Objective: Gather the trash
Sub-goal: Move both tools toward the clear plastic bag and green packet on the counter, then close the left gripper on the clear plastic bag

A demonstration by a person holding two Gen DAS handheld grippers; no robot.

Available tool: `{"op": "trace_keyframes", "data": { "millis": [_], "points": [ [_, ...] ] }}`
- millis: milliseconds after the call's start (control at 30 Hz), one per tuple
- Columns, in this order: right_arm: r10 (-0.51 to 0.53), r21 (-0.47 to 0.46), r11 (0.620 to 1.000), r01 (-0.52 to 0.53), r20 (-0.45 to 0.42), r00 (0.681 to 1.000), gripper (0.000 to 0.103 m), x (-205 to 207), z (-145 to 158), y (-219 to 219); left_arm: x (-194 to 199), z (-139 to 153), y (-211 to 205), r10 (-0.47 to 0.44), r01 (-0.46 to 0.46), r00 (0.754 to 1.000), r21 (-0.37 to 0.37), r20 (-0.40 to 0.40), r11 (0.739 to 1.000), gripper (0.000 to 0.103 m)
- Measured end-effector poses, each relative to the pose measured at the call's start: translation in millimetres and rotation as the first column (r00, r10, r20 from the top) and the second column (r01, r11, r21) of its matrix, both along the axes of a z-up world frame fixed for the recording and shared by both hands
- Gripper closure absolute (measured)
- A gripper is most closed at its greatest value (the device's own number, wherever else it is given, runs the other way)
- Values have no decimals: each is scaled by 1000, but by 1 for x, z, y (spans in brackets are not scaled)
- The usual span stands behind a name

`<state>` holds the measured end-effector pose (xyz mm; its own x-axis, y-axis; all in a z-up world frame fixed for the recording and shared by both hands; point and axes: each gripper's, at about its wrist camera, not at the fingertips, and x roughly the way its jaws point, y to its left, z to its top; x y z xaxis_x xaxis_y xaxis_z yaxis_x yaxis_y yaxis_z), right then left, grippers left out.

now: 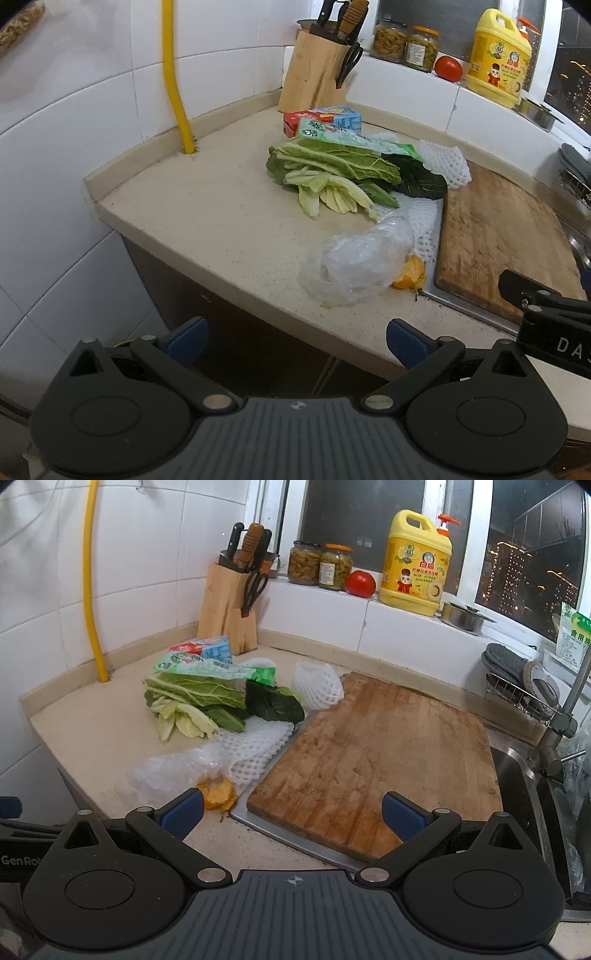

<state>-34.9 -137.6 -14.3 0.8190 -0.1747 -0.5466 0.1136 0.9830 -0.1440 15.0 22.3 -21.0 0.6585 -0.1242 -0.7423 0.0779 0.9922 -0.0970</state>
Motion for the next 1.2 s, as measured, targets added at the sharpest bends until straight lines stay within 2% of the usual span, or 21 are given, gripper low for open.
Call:
{"op": "trace_keyframes", "data": {
  "millis": [367, 733, 900, 1000, 1033, 1100, 1167, 1200],
  "points": [
    [56, 32, 998, -56, -2, 998, 0, 41, 1, -19, 32, 0, -17, -1, 1, 1000, 18, 3, 1000, 5],
    [27, 43, 999, -26, -35, 999, 0, 84, -4, -60, 69, -14, -58, -117, 117, 993, 27, -5, 993, 5],
    [33, 62, 998, -30, -50, 998, 0, 101, -9, -73, 83, -20, -64, -164, 164, 986, -4, -11, 986, 5],
    [45, 61, 997, -41, -58, 997, 0, 111, -13, -76, 91, -24, -69, -175, 175, 985, 31, -15, 984, 5],
    [50, 65, 997, -46, -61, 997, 0, 114, -14, -76, 95, -26, -71, -174, 175, 985, 43, -21, 984, 6],
    [62, 81, 995, -56, -69, 996, 0, 121, -17, -78, 101, -29, -72, -184, 185, 982, 38, -38, 982, 17],
    [71, 93, 994, -65, -73, 995, 0, 127, -18, -80, 108, -33, -76, -192, 195, 979, 54, -64, 979, 34],
    [79, 98, 993, -71, -75, 994, 0, 131, -19, -81, 110, -35, -78, -194, 199, 978, 64, -74, 978, 36]
  ]
}}
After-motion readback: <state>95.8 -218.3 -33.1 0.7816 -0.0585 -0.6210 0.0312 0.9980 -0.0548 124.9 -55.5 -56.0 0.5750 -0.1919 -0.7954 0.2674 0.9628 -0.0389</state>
